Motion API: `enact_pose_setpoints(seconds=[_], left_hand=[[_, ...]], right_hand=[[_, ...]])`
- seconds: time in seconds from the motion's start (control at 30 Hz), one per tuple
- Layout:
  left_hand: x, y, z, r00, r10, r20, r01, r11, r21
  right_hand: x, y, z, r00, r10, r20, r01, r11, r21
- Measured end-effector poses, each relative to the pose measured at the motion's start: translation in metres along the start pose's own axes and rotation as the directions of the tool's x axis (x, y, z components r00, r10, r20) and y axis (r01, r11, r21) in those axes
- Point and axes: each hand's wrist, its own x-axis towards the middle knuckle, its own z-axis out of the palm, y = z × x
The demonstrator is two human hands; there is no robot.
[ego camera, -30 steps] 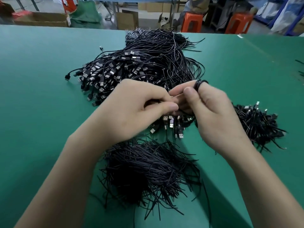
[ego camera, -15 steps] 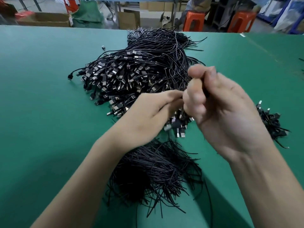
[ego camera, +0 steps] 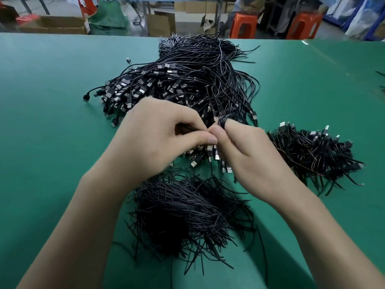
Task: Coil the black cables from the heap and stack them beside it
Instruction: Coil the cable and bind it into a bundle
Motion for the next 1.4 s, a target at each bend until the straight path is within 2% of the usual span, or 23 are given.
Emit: enact_pose_setpoints(seconds=[0.03,0.1,0.13,0.2,0.27,0.37,0.5,0.6,0.73,0.9,1.03,1.17,1.4], left_hand=[[0.000,0.000,-0.001,1.000,-0.008,-0.019,0.006,0.994,-0.105],[0.000,-0.001,0.000,0.999,-0.040,-0.035,0.028,0.953,-0.301],[0.001,-0.001,0.001,0.998,-0.055,-0.038,0.038,0.932,-0.361],[0.003,-0.003,0.006,0.996,-0.074,-0.055,0.043,0.901,-0.432],[0.004,-0.005,0.009,0.994,-0.095,-0.050,0.060,0.877,-0.477],[0.004,-0.010,0.012,0.996,-0.068,0.055,0.086,0.868,-0.489],[0.002,-0.014,0.012,0.980,-0.022,0.199,0.119,0.861,-0.494],[0.002,-0.020,0.012,0.975,-0.048,0.216,0.153,0.852,-0.500],[0.003,-0.022,0.012,0.979,-0.069,0.190,0.157,0.853,-0.498],[0.006,-0.026,0.020,0.982,-0.139,0.131,0.183,0.880,-0.438],[0.005,-0.027,0.022,0.964,-0.235,0.122,0.265,0.863,-0.430],[0.006,-0.023,0.023,0.962,-0.250,0.109,0.273,0.871,-0.408],[0.006,-0.022,0.033,0.937,-0.323,0.134,0.350,0.864,-0.361]], right_hand=[[-0.001,0.002,0.001,0.999,0.023,0.028,-0.027,0.988,0.155],[0.002,0.005,0.000,0.983,0.055,0.174,-0.132,0.871,0.473],[0.004,0.005,0.000,0.962,0.049,0.269,-0.204,0.784,0.586],[0.008,0.005,-0.002,0.901,-0.003,0.435,-0.329,0.649,0.686],[0.006,0.006,-0.005,0.854,-0.115,0.507,-0.344,0.606,0.717],[-0.001,0.011,-0.008,0.862,-0.226,0.454,-0.232,0.619,0.750],[0.001,0.014,-0.005,0.894,-0.212,0.394,-0.169,0.654,0.738],[0.001,0.017,-0.003,0.883,-0.225,0.411,-0.152,0.692,0.706],[0.001,0.019,-0.001,0.869,-0.222,0.443,-0.215,0.637,0.741],[0.007,0.021,0.005,0.859,-0.131,0.495,-0.371,0.507,0.778],[0.010,0.021,0.006,0.892,-0.030,0.450,-0.389,0.456,0.801],[0.012,0.023,0.002,0.918,0.028,0.397,-0.366,0.450,0.815],[0.017,0.024,0.007,0.938,0.188,0.293,-0.347,0.517,0.782]])
